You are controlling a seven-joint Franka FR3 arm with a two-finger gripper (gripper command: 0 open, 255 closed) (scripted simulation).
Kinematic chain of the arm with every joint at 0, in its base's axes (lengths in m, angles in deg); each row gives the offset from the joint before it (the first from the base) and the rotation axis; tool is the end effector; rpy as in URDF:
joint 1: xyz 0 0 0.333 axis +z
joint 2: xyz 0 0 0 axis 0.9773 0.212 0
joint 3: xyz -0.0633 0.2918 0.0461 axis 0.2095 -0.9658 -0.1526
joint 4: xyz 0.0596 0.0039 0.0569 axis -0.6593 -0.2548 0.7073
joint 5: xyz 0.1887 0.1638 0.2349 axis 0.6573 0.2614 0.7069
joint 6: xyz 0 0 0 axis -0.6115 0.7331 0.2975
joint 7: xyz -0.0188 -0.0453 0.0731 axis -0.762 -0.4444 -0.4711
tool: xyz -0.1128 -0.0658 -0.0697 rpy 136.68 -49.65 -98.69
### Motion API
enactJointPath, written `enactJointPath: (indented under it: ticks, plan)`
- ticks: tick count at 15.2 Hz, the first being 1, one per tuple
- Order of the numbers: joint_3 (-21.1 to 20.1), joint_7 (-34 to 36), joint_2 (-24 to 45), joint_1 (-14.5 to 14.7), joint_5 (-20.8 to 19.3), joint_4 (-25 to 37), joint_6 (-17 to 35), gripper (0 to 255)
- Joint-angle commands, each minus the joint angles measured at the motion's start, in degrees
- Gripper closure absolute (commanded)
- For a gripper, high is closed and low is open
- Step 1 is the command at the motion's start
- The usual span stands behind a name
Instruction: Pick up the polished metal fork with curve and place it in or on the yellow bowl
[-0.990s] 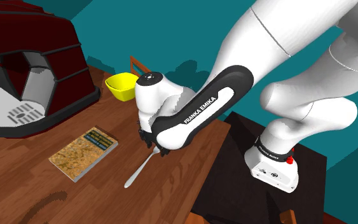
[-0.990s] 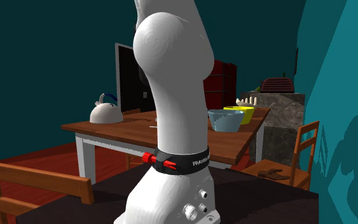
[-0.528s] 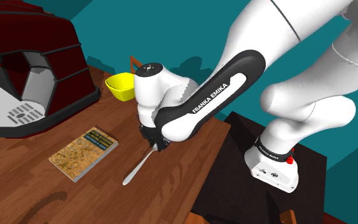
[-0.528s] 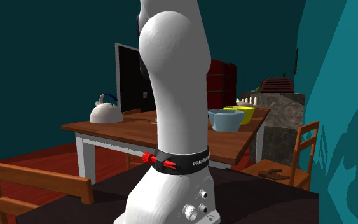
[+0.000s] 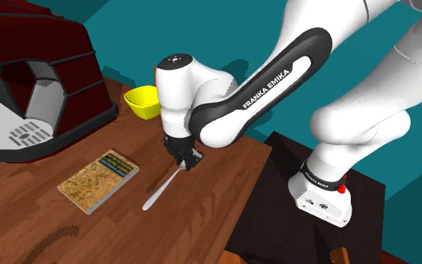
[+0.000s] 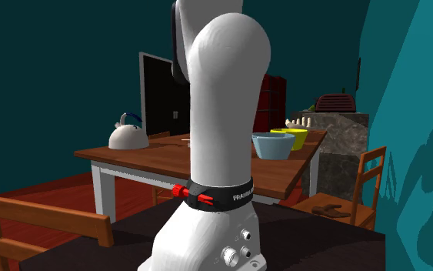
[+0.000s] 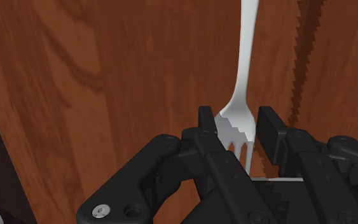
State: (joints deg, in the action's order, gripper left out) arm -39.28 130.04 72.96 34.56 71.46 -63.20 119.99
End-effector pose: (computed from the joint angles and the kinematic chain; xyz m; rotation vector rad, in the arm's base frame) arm 0.3315 0.2918 0.2859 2.3311 -2.0604 0.0973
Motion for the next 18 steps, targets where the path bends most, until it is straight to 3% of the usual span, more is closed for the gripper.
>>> enactJointPath:
  ticks: [1,4,8,18]
  plan:
    - [5.7,-1.5,-1.7,5.7,2.1,0.6,-2.0,255]
    - [10.6,-4.4,-5.1,10.2,5.8,1.5,-4.9,255]
    - [15.1,-6.9,-8.4,14.1,8.7,2.8,-8.7,255]
    - [22.2,-10.0,-13.9,18.9,11.8,6.5,-17.3,255]
